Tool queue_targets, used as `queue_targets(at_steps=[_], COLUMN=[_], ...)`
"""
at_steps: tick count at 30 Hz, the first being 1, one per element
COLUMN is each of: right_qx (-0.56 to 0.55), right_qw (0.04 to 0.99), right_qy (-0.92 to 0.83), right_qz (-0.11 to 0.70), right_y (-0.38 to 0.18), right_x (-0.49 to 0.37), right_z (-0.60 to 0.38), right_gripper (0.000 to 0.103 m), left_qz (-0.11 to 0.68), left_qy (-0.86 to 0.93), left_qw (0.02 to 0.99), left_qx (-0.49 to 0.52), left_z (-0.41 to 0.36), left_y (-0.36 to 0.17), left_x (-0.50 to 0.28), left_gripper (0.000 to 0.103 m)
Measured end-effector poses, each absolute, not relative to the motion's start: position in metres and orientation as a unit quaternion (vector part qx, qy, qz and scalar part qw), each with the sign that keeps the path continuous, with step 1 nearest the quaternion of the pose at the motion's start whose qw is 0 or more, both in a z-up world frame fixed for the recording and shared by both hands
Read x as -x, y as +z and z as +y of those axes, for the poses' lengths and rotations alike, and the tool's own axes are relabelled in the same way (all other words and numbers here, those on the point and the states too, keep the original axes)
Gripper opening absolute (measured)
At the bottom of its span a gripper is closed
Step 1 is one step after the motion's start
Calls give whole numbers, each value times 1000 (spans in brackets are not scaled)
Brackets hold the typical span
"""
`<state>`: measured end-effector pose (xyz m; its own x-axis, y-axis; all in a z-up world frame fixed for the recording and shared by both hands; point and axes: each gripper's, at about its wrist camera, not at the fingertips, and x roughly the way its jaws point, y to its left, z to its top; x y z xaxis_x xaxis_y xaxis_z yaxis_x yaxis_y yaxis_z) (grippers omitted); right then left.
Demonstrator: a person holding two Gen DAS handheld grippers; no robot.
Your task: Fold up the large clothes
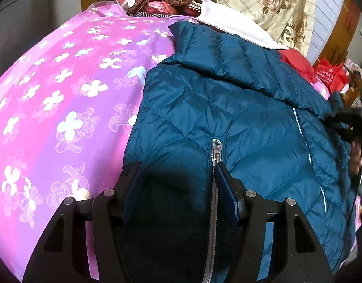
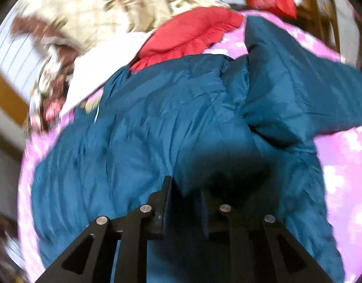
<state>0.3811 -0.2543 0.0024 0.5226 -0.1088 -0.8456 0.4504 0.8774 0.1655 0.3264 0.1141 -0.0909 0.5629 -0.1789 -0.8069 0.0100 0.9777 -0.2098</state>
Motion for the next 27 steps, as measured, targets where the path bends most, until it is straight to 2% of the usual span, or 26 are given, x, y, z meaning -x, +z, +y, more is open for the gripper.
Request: queue_targets(at_steps=[3,11,17,18,19,21,27], right_qx=[-152,-200,-268,-282,-297,-336,-453], right_qw=[850,848,841,839,836,827,796], right_qy=[-166,-157,-182,-186,-192,-201,-192], right_qz=[476,464,433,426,420,403,353], right_y=[-5,17,43,43,43,39,13], right_x=[-374,-317,-250,-240,-231,-217,-212], right_z=[-245,-262,-332,-348,-365,-397,-458], right_gripper=[20,20,22,27,37,48,48], left_qz=[459,452,459,456,451,441,420], left_qy=[-52,-45,-51,-59,-72,-82,-102], left_qw=[883,889,883,883,883,886,897], left_qx=[85,56,87,98,110,114,94], left_z=[114,107,110,109,107,101,70], left_y=[-93,-93,-81,-76,-70,-62,-54], left_x=[-323,-314,-300,-296,-292,-286,-280], left_gripper=[61,61,61,61,61,61,61])
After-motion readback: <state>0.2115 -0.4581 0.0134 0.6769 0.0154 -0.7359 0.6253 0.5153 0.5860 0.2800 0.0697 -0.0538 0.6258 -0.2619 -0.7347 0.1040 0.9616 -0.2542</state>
